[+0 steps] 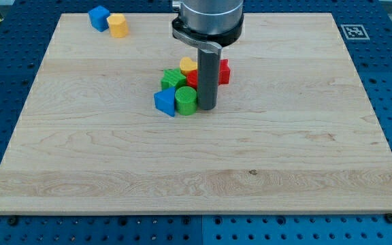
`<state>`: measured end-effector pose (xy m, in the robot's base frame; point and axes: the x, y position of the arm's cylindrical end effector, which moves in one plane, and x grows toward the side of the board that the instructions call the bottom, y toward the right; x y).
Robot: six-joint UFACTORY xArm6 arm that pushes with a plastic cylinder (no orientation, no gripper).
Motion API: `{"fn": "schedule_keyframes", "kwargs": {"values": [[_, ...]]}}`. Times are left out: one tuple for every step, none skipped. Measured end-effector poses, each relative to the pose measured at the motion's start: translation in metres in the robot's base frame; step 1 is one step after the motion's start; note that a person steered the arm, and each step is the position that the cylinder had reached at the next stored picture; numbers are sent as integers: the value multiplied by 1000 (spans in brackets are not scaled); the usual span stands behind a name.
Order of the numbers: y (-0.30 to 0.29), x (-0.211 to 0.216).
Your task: Separate green circle and green star from the group of blocks
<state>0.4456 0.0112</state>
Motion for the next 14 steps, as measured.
{"fn": "schedule_keyframes", "kwargs": {"values": [[0,1],[11,32],[13,47],[11,45],[-9,37],[-39,36],[-45,11],[-45,6],[-45,7],[-17,36],[2,33],[1,10],[-14,-15],[-42,-36]]}}
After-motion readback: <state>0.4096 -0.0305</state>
